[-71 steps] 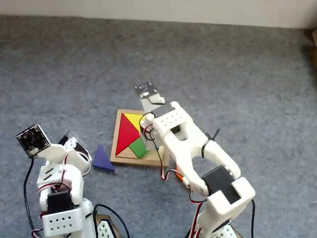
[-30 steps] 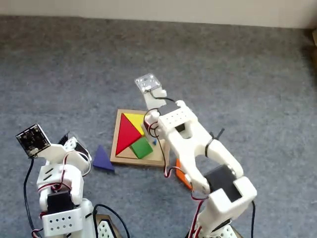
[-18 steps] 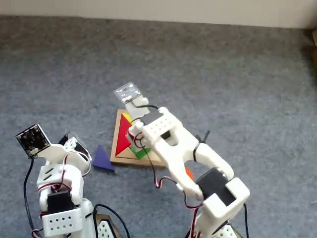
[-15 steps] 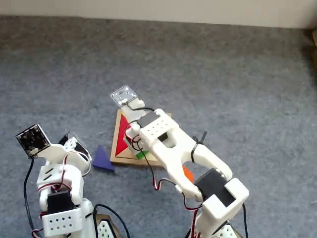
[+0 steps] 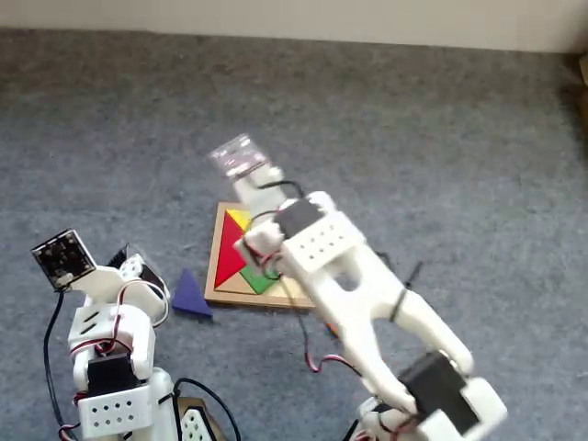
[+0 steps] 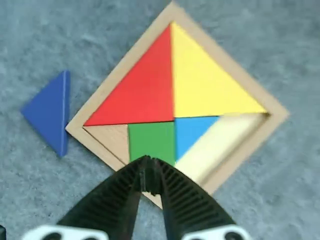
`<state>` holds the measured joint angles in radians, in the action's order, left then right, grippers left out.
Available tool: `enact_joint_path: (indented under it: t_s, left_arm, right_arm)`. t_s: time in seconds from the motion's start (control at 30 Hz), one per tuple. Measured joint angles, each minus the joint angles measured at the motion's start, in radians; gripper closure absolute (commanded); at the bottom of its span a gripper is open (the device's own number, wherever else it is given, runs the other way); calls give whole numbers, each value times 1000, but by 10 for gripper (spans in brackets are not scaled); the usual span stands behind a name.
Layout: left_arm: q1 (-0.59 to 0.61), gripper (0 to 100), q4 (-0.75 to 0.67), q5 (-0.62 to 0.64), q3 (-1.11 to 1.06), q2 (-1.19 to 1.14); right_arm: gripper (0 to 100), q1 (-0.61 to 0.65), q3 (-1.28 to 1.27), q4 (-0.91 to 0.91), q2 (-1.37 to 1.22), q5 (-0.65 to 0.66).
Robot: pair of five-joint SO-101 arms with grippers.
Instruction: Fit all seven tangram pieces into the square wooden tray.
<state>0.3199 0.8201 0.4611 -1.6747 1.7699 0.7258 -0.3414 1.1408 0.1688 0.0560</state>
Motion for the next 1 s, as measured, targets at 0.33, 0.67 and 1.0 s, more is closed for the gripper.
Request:
enact_joint_path:
  t_s: [0.33, 0.67, 1.0]
  left_arm:
    - [41, 947, 0, -259, 5, 0]
    - [216, 947, 227, -430, 256, 0]
    - [419, 947, 278, -430, 275, 0]
  right_arm:
    - [993, -193, -284, 66, 365, 0]
    - [988, -239, -456, 69, 563, 0]
    - [886, -244, -468, 86, 563, 0]
